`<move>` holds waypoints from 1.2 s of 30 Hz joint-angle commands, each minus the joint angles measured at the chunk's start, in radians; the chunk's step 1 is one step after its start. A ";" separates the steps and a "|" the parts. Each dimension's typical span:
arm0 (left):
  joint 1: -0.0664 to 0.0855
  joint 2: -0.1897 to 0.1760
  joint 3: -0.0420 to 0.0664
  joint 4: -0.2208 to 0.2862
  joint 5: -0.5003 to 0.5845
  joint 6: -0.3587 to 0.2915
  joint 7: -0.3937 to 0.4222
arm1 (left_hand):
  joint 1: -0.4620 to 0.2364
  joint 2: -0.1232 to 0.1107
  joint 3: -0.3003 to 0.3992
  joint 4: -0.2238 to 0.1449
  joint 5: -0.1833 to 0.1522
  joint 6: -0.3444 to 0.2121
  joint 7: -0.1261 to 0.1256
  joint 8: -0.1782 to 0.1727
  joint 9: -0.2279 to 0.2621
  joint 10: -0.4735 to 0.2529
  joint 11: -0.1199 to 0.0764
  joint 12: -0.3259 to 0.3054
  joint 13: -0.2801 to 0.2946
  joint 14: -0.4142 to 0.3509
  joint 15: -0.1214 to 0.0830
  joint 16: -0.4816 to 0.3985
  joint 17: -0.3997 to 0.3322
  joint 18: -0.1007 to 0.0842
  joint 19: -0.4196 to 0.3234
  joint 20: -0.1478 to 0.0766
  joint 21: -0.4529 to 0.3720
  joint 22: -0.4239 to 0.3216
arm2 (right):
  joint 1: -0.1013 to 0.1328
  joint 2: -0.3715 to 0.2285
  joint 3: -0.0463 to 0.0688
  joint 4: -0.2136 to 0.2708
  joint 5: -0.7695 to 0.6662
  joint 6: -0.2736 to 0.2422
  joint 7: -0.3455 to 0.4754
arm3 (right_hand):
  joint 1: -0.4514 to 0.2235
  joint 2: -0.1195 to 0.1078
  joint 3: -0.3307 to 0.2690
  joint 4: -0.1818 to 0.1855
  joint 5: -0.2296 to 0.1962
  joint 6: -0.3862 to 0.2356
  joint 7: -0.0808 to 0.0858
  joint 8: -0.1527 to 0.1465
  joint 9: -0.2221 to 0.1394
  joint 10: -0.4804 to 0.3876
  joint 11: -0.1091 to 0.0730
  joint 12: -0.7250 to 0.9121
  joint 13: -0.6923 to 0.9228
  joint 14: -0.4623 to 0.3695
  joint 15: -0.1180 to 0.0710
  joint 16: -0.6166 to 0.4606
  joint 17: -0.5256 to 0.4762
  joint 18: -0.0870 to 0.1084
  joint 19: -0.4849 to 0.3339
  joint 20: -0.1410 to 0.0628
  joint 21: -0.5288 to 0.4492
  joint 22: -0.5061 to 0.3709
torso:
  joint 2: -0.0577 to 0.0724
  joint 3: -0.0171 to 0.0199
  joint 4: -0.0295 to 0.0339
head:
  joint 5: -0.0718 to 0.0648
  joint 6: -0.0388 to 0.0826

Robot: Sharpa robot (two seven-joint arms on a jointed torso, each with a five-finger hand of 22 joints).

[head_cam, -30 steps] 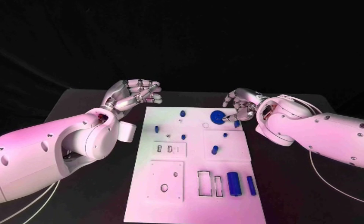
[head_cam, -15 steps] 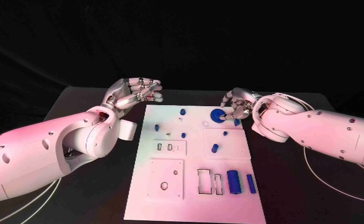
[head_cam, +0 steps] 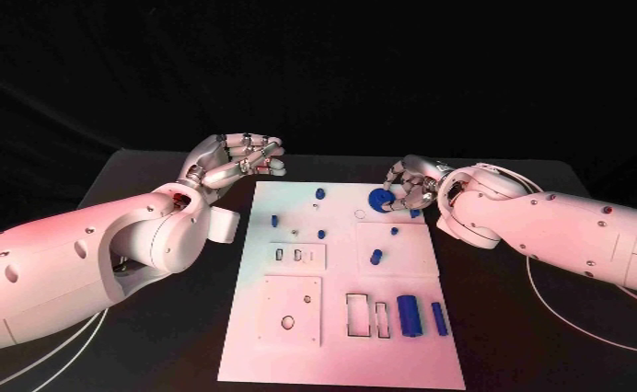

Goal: Assemble the parts on the task board

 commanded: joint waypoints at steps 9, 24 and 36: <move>0.001 0.001 0.001 0.002 0.003 0.021 0.005 | 0.001 -0.003 0.007 -0.001 -0.004 0.003 0.001 -0.002 0.002 0.008 0.002 -0.005 0.000 0.001 0.003 0.003 0.001 0.010 0.001 -0.002 0.005 0.001 | -0.005 0.011 0.000 -0.011 -0.024 0.022 -0.003 | 0.005 0.018 0.023 0.001 -0.001 0.021 0.000 -0.005 -0.010 0.015 -0.001 0.013 0.052 0.084 0.004 0.008 0.157 -0.007 0.009 0.001 0.009 0.053 | 0.001 0.0015 0.0003 | 0.001 -0.003; 0.001 0.001 0.001 0.001 0.003 0.023 0.003 | -0.001 -0.004 0.011 -0.003 -0.004 0.003 0.001 -0.002 0.002 0.010 0.002 -0.008 0.000 0.000 0.003 0.002 0.004 0.010 -0.001 -0.002 0.007 0.002 | -0.012 0.026 -0.001 -0.008 -0.145 -0.021 -0.054 | -0.017 0.024 0.148 0.001 -0.100 0.109 -0.011 -0.049 -0.059 0.048 -0.009 0.049 0.098 0.087 -0.002 0.014 0.178 -0.016 0.033 -0.004 0.038 0.096 | 0.001 0.0016 0.0009 | 0.001 -0.006; 0.001 0.000 0.001 0.000 0.003 0.024 0.002 | -0.003 -0.003 0.012 -0.002 -0.004 0.003 0.001 -0.002 0.002 0.011 0.002 -0.009 0.000 0.000 0.003 0.002 0.005 0.010 -0.001 -0.002 0.008 0.002 | -0.019 0.011 0.000 0.054 -0.290 -0.126 -0.086 | -0.032 -0.002 0.203 0.000 -0.057 0.163 -0.026 -0.057 -0.068 0.073 -0.022 0.074 0.131 0.090 -0.014 0.017 0.191 -0.022 0.047 -0.014 0.054 0.120 | 0.000 0.0019 -0.0007 | 0.003 -0.002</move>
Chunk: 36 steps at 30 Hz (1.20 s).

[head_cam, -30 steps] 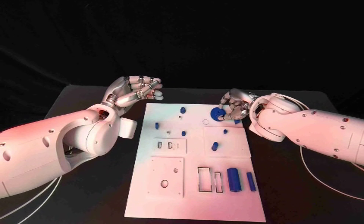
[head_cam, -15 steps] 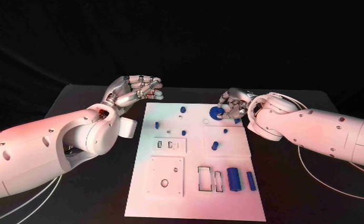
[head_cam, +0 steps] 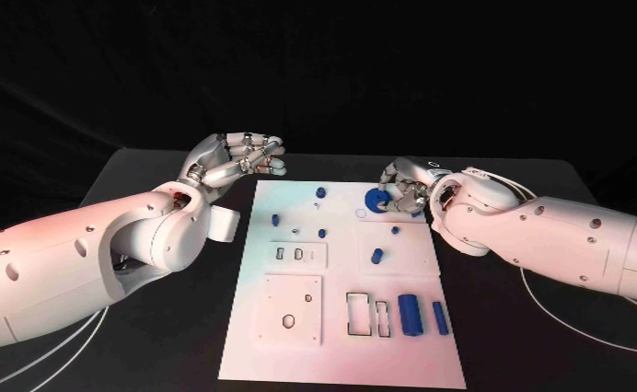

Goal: Assemble the parts on the task board

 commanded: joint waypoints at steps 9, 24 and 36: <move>0.001 0.002 0.001 -0.002 0.002 0.019 0.005 | -0.003 -0.003 0.005 0.000 -0.004 0.003 0.001 -0.002 0.002 0.008 -0.001 -0.004 0.000 0.000 0.003 0.002 0.002 0.010 -0.001 -0.002 0.004 0.001 | 0.000 -0.018 0.001 0.096 -0.194 -0.167 -0.055 | -0.009 -0.013 0.019 -0.002 0.005 0.027 -0.009 0.004 0.001 0.026 -0.006 0.017 0.142 0.092 -0.009 0.009 0.201 -0.017 0.021 -0.006 0.016 0.135 | -0.002 0.0000 -0.0019 | 0.000 0.007; 0.001 0.006 0.001 -0.006 0.002 0.020 0.005 | -0.003 -0.003 0.006 -0.001 -0.004 0.003 0.001 -0.002 0.002 0.008 -0.002 -0.004 0.000 0.000 0.003 0.001 0.002 0.010 -0.002 -0.002 0.005 0.001 | 0.004 0.068 0.001 0.129 -0.296 -0.170 -0.083 | -0.007 -0.017 0.031 -0.005 0.006 0.027 -0.010 -0.002 0.000 0.030 -0.007 0.020 0.147 0.093 -0.010 0.010 0.208 -0.020 0.027 -0.007 0.023 0.144 | 0.001 -0.0015 0.0029 | 0.002 0.010; 0.001 0.009 0.001 -0.006 0.002 0.021 0.004 | -0.003 -0.003 0.006 -0.001 -0.004 0.003 0.001 -0.002 0.002 0.008 -0.002 -0.004 0.000 0.000 0.003 0.001 0.002 0.010 -0.002 -0.002 0.005 0.001 | -0.015 0.161 -0.002 0.074 -0.300 -0.168 -0.090 | -0.005 -0.020 0.038 -0.007 0.006 0.028 -0.009 -0.006 -0.001 0.032 -0.007 0.022 0.149 0.094 -0.010 0.011 0.211 -0.020 0.028 -0.008 0.024 0.145 | 0.005 -0.0015 0.0043 | 0.009 0.004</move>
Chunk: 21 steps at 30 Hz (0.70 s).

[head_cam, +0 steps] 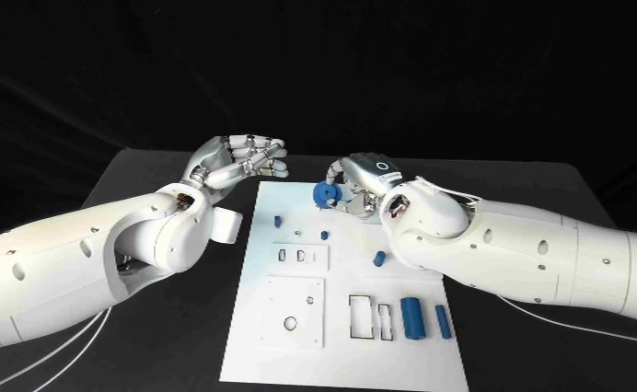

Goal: Assemble the parts on the task board

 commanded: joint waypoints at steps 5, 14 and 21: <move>0.001 0.005 0.001 0.000 0.002 0.019 0.005 | -0.003 -0.003 0.006 -0.001 -0.004 0.003 0.001 -0.002 0.001 0.008 -0.001 -0.005 0.000 0.000 0.003 0.002 0.001 0.010 -0.002 -0.002 0.005 0.002 | -0.015 0.034 -0.001 -0.028 -0.021 0.011 -0.004 | 0.004 -0.002 0.008 0.001 0.006 0.014 -0.005 -0.001 0.001 0.028 -0.003 0.006 0.150 0.097 -0.007 0.003 0.210 -0.013 0.025 -0.005 0.007 0.145 | 0.002 0.0003 0.0002 | 0.002 -0.005; 0.001 0.009 0.001 -0.002 0.002 0.021 0.004 | -0.003 -0.003 0.006 -0.001 -0.004 0.003 0.001 -0.002 0.001 0.008 -0.001 -0.005 0.000 0.000 0.003 0.002 0.001 0.010 -0.002 -0.002 0.005 0.002 | -0.025 0.061 -0.001 -0.067 0.002 0.036 0.017 | 0.000 -0.005 0.016 0.002 0.006 0.010 -0.002 -0.009 -0.002 0.027 -0.001 0.004 0.148 0.097 -0.006 0.003 0.209 -0.012 0.023 -0.005 0.004 0.143 | 0.001 0.0011 -0.0009 | 0.004 -0.010; 0.001 0.010 0.001 -0.002 0.002 0.022 0.003 | -0.003 -0.003 0.006 -0.001 -0.004 0.003 0.001 -0.002 0.001 0.008 -0.001 -0.005 0.000 0.000 0.003 0.002 0.001 0.010 -0.002 -0.002 0.005 0.002 | -0.028 0.075 -0.001 -0.089 0.004 0.045 0.020 | 0.000 -0.005 0.016 0.002 0.006 0.010 -0.002 -0.009 -0.002 0.027 -0.001 0.004 0.148 0.097 -0.006 0.003 0.209 -0.012 0.023 -0.005 0.004 0.143 | 0.001 0.0020 -0.0003 | 0.005 -0.011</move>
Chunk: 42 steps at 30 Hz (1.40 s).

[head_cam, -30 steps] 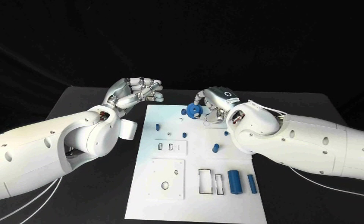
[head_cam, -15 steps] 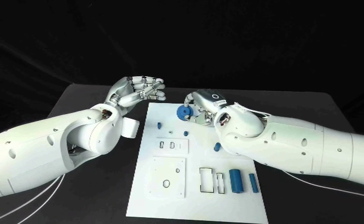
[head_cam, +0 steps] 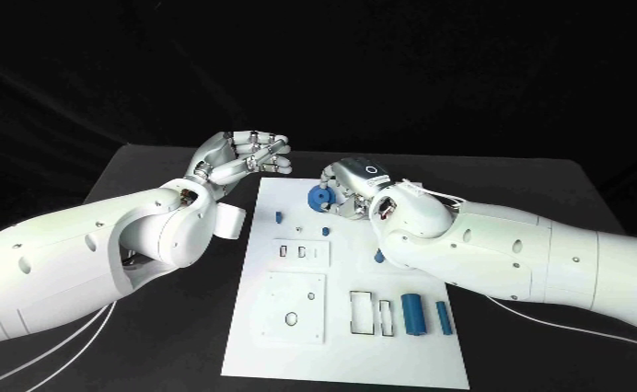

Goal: Assemble the parts on the task board

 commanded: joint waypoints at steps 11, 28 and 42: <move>0.001 0.002 0.001 0.000 0.002 0.019 0.004 | -0.003 -0.003 0.006 -0.001 -0.004 0.003 0.001 -0.002 0.001 0.008 -0.001 -0.005 0.000 0.000 0.003 0.002 0.001 0.010 -0.002 -0.002 0.005 0.001 | -0.002 0.019 -0.002 -0.035 0.005 0.052 0.013 | 0.000 -0.004 0.009 0.002 0.002 0.006 0.002 -0.002 0.001 0.026 0.000 0.003 0.146 0.097 -0.005 0.003 0.207 -0.011 0.022 -0.004 0.003 0.141 | 0.000 0.0005 -0.0015 | 0.004 -0.004; 0.001 0.003 0.001 -0.001 0.002 0.019 0.003 | -0.003 -0.003 0.006 -0.001 -0.004 0.003 0.001 -0.002 0.001 0.008 -0.001 -0.005 0.000 0.000 0.003 0.002 0.001 0.010 -0.002 -0.002 0.005 0.001 | -0.002 0.018 -0.003 -0.026 0.010 0.057 0.025 | -0.008 -0.009 0.012 0.003 0.001 0.005 0.004 -0.007 0.001 0.026 0.002 0.003 0.147 0.096 -0.003 0.002 0.206 -0.011 0.020 -0.003 0.001 0.139 | -0.001 0.0014 0.0003 | 0.004 -0.007; 0.001 0.002 0.001 -0.003 0.002 0.019 0.003 | -0.003 -0.003 0.006 -0.001 -0.004 0.003 0.001 -0.002 0.001 0.008 -0.001 -0.005 0.000 0.000 0.003 0.002 0.001 0.010 -0.002 -0.002 0.005 0.001 | -0.004 0.009 -0.003 -0.011 0.010 0.046 0.023 | -0.010 -0.009 0.013 0.004 0.001 0.007 0.004 -0.007 0.001 0.026 0.002 0.003 0.147 0.097 -0.003 0.003 0.207 -0.011 0.021 -0.003 0.002 0.140 | -0.001 0.0011 -0.0012 | 0.006 -0.007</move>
